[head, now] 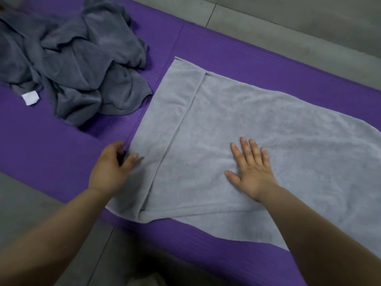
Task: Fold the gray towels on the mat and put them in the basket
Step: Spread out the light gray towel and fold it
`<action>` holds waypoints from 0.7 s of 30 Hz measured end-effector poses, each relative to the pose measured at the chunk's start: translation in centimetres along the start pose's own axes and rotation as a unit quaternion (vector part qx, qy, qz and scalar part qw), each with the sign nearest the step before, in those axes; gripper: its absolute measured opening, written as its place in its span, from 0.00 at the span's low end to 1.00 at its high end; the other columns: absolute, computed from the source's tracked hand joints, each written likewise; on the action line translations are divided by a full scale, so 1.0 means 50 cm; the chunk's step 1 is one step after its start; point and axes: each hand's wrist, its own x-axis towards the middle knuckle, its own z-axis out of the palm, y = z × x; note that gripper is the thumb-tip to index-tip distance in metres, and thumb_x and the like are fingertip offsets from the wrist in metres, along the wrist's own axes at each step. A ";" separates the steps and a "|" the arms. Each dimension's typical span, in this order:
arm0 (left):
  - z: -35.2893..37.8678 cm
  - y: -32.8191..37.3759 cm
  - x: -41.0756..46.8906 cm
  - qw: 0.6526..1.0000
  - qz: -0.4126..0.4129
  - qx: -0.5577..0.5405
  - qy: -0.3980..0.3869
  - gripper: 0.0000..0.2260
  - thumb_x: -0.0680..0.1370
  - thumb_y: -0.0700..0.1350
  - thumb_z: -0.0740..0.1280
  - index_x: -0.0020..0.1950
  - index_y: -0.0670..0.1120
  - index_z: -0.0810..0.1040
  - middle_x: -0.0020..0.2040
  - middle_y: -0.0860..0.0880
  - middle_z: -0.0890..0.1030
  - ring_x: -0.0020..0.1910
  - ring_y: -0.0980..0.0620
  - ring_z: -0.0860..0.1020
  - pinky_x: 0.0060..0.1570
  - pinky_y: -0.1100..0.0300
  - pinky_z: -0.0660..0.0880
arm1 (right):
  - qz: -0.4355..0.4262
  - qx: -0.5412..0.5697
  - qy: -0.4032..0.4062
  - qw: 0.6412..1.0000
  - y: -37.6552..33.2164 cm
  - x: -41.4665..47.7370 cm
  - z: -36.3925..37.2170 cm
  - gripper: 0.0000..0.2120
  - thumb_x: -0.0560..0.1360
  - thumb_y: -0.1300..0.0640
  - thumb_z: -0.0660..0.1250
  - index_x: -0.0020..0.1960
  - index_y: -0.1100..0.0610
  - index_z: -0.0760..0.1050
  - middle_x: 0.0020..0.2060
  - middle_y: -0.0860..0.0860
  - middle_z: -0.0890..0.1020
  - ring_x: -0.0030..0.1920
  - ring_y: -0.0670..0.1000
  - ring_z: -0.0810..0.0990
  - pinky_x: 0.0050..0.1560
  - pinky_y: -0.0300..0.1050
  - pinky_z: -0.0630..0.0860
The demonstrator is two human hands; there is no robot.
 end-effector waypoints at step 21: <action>0.173 0.172 -0.161 0.735 0.493 0.366 -0.287 0.28 0.59 0.61 0.61 0.56 0.51 0.68 0.51 0.48 0.84 0.50 0.52 0.82 0.52 0.60 0.64 | 0.393 0.304 0.075 0.865 0.437 -0.437 -0.070 0.08 0.76 0.66 0.62 0.53 0.67 0.75 0.48 0.64 0.78 0.44 0.55 0.72 0.36 0.41 0.71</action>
